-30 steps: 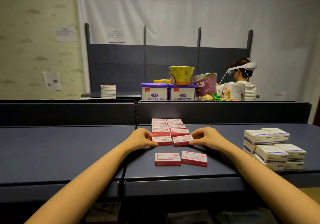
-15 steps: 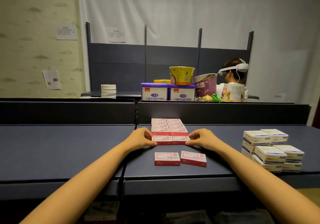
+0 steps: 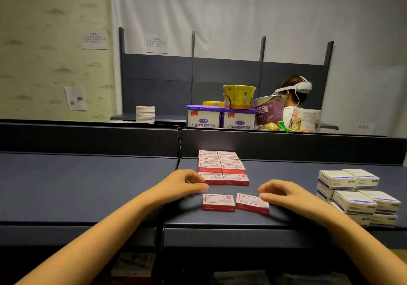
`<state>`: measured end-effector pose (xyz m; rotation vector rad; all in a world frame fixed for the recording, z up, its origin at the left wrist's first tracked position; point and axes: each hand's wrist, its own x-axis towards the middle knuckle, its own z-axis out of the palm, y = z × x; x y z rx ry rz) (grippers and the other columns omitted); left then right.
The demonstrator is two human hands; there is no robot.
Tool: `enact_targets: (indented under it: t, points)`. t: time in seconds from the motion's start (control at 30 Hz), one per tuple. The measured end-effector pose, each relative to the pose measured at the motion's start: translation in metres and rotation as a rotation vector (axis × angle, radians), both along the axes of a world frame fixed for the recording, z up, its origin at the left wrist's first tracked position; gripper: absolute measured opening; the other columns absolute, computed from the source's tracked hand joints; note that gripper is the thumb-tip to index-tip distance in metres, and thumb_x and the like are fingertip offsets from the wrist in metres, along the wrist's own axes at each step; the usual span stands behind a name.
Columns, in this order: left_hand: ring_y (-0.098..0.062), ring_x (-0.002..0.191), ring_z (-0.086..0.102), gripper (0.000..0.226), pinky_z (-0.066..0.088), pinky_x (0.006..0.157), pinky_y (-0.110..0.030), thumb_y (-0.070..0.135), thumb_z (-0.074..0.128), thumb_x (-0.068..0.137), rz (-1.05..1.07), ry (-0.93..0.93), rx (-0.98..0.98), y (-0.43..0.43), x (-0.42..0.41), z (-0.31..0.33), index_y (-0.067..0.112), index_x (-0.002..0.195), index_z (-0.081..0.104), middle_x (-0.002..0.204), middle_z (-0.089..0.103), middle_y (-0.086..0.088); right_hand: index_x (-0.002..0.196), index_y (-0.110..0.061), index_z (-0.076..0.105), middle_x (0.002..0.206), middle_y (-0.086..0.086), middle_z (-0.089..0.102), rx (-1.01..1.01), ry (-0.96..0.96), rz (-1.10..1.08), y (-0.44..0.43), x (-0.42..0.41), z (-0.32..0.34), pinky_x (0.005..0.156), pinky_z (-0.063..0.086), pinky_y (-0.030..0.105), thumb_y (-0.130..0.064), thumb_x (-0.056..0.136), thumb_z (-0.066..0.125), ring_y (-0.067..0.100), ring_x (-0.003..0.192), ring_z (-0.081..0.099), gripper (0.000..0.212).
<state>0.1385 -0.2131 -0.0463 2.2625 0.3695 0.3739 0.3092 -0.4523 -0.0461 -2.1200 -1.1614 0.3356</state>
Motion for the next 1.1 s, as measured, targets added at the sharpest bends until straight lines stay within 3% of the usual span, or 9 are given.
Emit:
enact_targets:
  t: [0.1,0.27,0.47,0.57,0.73,0.93,1.1]
  points:
    - [-0.007,0.093,0.058,0.041,0.045,0.083,-0.017,0.047,0.066,0.079,-0.048,0.099,0.119,-0.012,-0.011,-0.004,0.027,0.114,0.058,0.1,0.06,0.012,0.101,-0.035,0.058,0.103,-0.016,0.061,-0.018,-0.032,0.007,-0.013,-0.013,-0.004,0.074,0.047,0.012,-0.045,0.076,0.065,0.006,0.095,0.059,0.028]
    - [-0.005,0.087,0.057,0.04,0.047,0.072,-0.011,0.039,0.07,0.077,-0.053,0.067,0.24,-0.021,-0.012,-0.006,0.02,0.11,0.059,0.102,0.061,0.011,0.103,-0.035,0.054,0.102,-0.017,0.058,-0.002,-0.098,-0.043,-0.016,-0.022,-0.01,0.07,0.048,0.013,-0.043,0.074,0.069,0.007,0.094,0.057,0.033]
    - [0.003,0.074,0.061,0.029,0.048,0.064,-0.005,0.032,0.076,0.074,-0.026,-0.019,0.181,-0.013,-0.008,0.001,0.023,0.098,0.063,0.09,0.066,0.01,0.101,-0.028,0.059,0.094,-0.016,0.06,0.072,-0.164,-0.119,-0.011,-0.029,-0.016,0.067,0.046,0.014,-0.043,0.074,0.07,0.008,0.085,0.057,0.034]
    - [0.0,0.07,0.062,0.031,0.049,0.067,-0.01,0.028,0.079,0.072,0.019,-0.091,0.153,-0.003,0.002,0.014,0.018,0.099,0.067,0.089,0.07,0.003,0.101,-0.03,0.059,0.095,-0.018,0.06,0.104,-0.174,-0.117,-0.013,-0.03,-0.018,0.069,0.048,0.014,-0.041,0.075,0.07,0.006,0.087,0.058,0.031]
    - [-0.012,0.085,0.064,0.04,0.049,0.077,-0.019,0.026,0.077,0.074,0.079,-0.075,0.198,0.012,0.031,0.024,0.01,0.109,0.065,0.098,0.068,-0.001,0.1,-0.033,0.057,0.095,-0.021,0.057,0.106,-0.182,-0.11,-0.014,-0.031,-0.018,0.068,0.048,0.012,-0.039,0.077,0.069,0.004,0.088,0.057,0.028]
    - [-0.017,0.09,0.066,0.036,0.052,0.086,-0.028,0.027,0.077,0.074,0.141,-0.047,0.213,0.025,0.046,0.006,0.011,0.105,0.067,0.103,0.071,-0.005,0.102,-0.034,0.056,0.098,-0.021,0.057,0.138,-0.199,-0.096,-0.016,-0.03,-0.023,0.07,0.047,0.01,-0.037,0.078,0.069,0.003,0.09,0.057,0.027]
    - [-0.009,0.08,0.06,0.029,0.044,0.068,-0.011,0.02,0.074,0.077,0.149,-0.098,0.196,0.021,0.045,-0.001,0.011,0.102,0.064,0.09,0.065,0.002,0.097,-0.028,0.065,0.095,-0.01,0.068,0.244,-0.136,-0.093,-0.01,-0.018,-0.019,0.074,0.048,0.009,-0.026,0.073,0.075,0.003,0.085,0.063,0.026]
